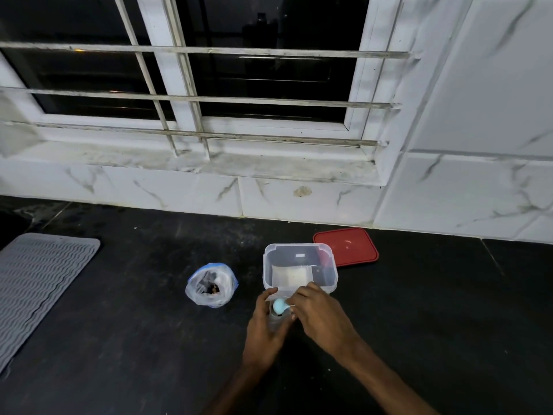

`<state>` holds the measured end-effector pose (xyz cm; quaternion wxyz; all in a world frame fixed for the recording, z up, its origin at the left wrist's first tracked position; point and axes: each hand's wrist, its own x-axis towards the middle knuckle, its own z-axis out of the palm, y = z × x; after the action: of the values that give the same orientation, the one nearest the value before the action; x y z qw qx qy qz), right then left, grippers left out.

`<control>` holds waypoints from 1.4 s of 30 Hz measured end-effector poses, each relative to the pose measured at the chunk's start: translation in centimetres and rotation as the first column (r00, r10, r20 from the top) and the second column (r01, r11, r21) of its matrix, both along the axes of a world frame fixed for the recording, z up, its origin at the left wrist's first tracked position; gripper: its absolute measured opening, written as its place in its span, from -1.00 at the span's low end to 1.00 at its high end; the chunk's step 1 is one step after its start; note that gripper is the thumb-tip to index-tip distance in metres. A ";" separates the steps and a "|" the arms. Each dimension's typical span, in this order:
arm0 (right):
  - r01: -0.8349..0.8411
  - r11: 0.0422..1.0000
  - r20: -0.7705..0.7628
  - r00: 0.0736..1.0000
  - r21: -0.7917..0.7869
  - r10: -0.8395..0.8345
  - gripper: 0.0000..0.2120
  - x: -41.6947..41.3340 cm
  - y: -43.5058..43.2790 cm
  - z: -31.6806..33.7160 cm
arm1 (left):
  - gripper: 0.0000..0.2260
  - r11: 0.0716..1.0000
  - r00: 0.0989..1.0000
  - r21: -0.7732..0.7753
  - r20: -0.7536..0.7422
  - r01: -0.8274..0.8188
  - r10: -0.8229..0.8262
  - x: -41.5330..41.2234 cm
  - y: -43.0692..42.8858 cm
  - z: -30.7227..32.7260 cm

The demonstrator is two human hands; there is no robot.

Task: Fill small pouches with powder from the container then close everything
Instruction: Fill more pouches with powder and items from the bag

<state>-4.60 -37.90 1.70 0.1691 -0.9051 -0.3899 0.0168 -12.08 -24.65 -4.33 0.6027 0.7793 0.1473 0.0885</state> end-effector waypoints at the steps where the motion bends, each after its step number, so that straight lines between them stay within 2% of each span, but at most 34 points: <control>1: 0.009 0.999 0.006 1.000 0.051 -0.009 -0.74 -0.1 -0.1 -0.3 | -0.49 1.000 1.000 0.005 0.004 -0.019 0.019 0.0 -0.1 0.1; 5: 0.089 0.976 -0.036 0.996 0.197 -0.083 -0.81 -0.2 -0.3 -1.2 | -0.49 0.997 0.997 0.030 0.010 -0.074 0.074 0.1 0.0 0.0; 8: 0.222 0.926 -0.212 0.964 0.304 -0.161 -0.84 -0.1 -0.1 -1.7 | -0.48 0.993 0.995 0.072 -0.011 -0.098 0.099 0.3 0.1 -0.6; 10: 0.385 0.831 -0.448 0.874 0.402 -0.188 -0.88 -0.1 0.0 -1.5 | -0.47 0.988 0.992 0.091 -0.018 -0.125 0.128 0.3 0.1 -0.9; 12: 0.507 0.749 -0.607 0.775 0.426 -0.179 -0.91 0.0 0.1 -1.4 | -0.45 0.980 0.985 0.105 -0.024 -0.168 0.172 0.1 -0.1 -1.4; 17: 0.627 0.703 -0.743 0.635 0.336 -0.211 -0.92 0.4 -0.3 -1.9 | -0.42 0.966 0.963 0.048 -0.085 -0.254 0.257 -0.4 -1.3 -2.5; 20: 0.665 0.671 -0.779 0.592 0.328 -0.207 -0.92 0.5 -0.5 -1.8 | -0.39 0.963 0.957 0.023 -0.114 -0.267 0.268 -0.2 -1.8 -2.8; 26: 0.648 0.678 -0.785 0.596 0.346 -0.168 -0.92 1.0 -0.7 -1.5 | -0.43 0.937 0.935 0.164 -0.124 -0.309 0.331 0.3 -1.4 -3.6; 31: 0.634 0.686 -0.787 0.600 0.357 -0.144 -0.92 1.4 -0.7 -1.5 | -0.41 0.927 0.940 0.225 -0.094 -0.300 0.327 0.0 -1.0 -3.1; 37: 0.616 0.696 -0.784 0.609 0.370 -0.121 -0.93 1.9 -0.2 -1.4 | -0.28 0.933 0.950 0.218 -0.065 -0.286 0.307 -0.2 0.2 -3.8; 42: 0.609 0.690 -0.779 0.618 0.391 -0.104 -0.92 2.2 0.8 -1.3 | -0.23 0.965 0.973 0.171 -0.084 -0.197 0.213 -0.4 1.2 -3.8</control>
<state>-2.43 -37.14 0.38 0.5932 -0.7777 -0.0743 0.1944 -12.45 -23.42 -8.10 0.5167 0.8096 0.2500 0.1225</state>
